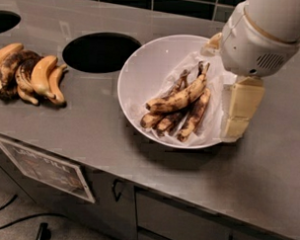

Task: Pick banana from white bowl

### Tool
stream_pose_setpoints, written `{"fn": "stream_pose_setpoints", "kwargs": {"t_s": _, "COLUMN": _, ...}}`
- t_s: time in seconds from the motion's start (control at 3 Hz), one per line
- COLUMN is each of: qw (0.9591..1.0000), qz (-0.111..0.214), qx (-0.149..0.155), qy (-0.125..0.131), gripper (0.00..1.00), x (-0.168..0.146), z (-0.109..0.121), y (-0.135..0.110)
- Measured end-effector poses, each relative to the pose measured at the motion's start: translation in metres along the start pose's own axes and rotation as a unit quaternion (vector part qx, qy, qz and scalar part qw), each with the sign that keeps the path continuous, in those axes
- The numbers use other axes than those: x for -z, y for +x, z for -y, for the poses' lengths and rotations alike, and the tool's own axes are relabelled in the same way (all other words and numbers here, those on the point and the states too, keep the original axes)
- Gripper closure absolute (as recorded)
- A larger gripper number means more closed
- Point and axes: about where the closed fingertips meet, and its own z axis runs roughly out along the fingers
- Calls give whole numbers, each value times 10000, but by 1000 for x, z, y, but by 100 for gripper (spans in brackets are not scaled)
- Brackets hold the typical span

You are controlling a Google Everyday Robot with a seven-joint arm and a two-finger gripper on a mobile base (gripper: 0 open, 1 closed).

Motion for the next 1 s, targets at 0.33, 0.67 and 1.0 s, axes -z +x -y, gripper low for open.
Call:
{"fn": "stream_pose_setpoints", "kwargs": {"t_s": 0.33, "qw": 9997, "qz": 14, "qx": 243, "qy": -93, "gripper": 0, "x": -10, "z": 6, "y": -13}}
{"fn": "stream_pose_setpoints", "kwargs": {"t_s": 0.67, "qw": 9988, "qz": -7, "qx": 444, "qy": -203, "gripper": 0, "x": -21, "z": 12, "y": -24}}
{"fn": "stream_pose_setpoints", "kwargs": {"t_s": 1.0, "qw": 9981, "qz": -33, "qx": 560, "qy": -253, "gripper": 0, "x": -27, "z": 18, "y": -30}}
